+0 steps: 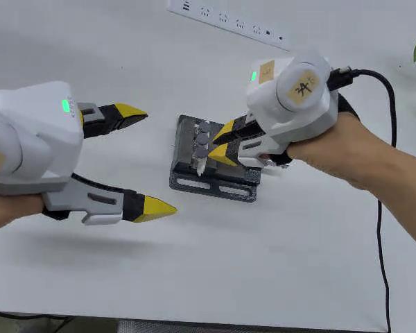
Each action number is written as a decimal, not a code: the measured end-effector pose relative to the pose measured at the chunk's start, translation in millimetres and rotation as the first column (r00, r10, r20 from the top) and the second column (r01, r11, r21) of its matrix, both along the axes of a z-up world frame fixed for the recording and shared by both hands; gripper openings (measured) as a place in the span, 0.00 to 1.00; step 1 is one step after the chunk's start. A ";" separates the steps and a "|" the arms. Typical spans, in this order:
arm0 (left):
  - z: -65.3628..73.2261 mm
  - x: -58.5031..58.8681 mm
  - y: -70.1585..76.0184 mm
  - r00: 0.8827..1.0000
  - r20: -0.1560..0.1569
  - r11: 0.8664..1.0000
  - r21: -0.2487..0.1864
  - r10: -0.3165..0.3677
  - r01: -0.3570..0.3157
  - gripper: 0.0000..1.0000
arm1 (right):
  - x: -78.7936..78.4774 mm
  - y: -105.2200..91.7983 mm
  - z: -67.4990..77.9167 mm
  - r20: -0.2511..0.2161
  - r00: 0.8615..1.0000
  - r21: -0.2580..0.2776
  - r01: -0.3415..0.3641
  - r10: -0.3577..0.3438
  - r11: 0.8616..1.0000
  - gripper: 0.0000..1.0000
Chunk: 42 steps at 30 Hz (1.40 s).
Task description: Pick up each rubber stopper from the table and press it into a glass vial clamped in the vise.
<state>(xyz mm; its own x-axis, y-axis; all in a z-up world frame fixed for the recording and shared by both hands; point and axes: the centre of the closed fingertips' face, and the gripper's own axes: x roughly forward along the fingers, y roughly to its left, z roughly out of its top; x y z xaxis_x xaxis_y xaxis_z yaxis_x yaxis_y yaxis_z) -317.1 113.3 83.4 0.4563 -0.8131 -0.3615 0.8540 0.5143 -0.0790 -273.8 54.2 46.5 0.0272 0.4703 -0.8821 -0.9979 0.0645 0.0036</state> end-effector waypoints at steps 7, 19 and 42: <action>-3.7 -1.1 2.3 1.000 0.000 1.000 0.021 -0.003 0.003 0.82 | 2.1 -16.6 7.2 0.012 0.998 0.045 0.063 -0.064 0.997 0.16; -7.8 -1.4 7.6 1.000 -0.010 0.999 0.031 0.010 -0.010 0.90 | -3.3 -52.6 12.3 0.008 0.983 0.166 0.182 -0.186 0.969 0.31; -15.8 -4.6 3.2 1.000 -0.021 0.997 0.074 -0.001 0.002 0.99 | -23.2 -110.5 8.1 0.007 0.938 0.337 0.324 -0.346 0.884 0.77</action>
<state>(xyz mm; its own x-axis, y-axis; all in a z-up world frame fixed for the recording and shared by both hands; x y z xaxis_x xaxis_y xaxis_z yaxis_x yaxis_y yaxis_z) -321.7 116.6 67.6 0.4468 -0.7846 -0.4299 0.8533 0.5181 -0.0587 -297.0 -56.3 54.6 0.2860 0.6837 -0.6714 -0.9158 0.4012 0.0184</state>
